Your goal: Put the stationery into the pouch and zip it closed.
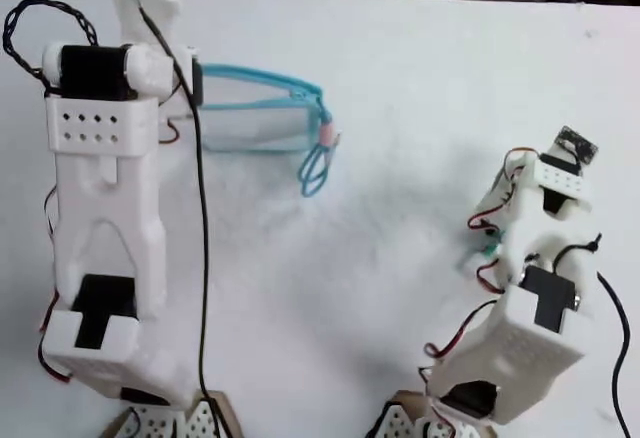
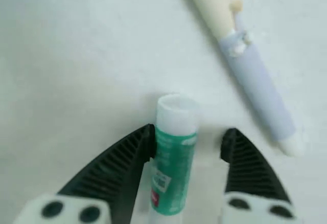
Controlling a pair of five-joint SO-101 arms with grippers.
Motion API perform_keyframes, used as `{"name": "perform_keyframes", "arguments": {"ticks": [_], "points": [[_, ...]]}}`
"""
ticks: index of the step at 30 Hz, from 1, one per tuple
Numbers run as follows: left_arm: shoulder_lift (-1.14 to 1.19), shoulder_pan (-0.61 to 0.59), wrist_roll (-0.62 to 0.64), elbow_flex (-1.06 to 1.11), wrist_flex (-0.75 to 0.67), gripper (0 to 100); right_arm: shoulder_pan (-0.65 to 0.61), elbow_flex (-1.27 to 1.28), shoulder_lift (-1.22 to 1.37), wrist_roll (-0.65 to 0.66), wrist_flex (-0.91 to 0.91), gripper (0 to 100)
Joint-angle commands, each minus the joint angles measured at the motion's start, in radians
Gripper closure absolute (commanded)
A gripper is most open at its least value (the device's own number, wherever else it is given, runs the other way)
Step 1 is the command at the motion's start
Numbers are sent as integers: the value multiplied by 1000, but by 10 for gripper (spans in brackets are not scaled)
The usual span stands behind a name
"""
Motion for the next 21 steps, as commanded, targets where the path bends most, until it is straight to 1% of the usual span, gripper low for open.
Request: {"name": "perform_keyframes", "arguments": {"ticks": [1, 4, 7, 9, 12, 15, 18, 21], "points": [[8, 8, 5, -3, -9, 977, -5, -31, -1, 3, -16, 988], [8, 8, 5, -3, -9, 977, -5, -31, -2, 3, -12, 954], [8, 10, 5, -3, -9, 977, -5, -31, -15, 3, -8, 985], [8, 10, 5, -3, -8, 977, -8, -31, -39, 3, 10, 980], [8, 8, 5, -5, -6, 977, -27, -51, -134, -5, 85, 981], [8, 10, 5, -9, -8, 977, -59, -121, -300, -5, 174, 981], [8, 13, 5, -9, -9, 977, -136, -226, -513, 5, 249, 981], [10, 10, 3, -3, -8, 977, -288, -298, -731, 37, 303, 981]]}}
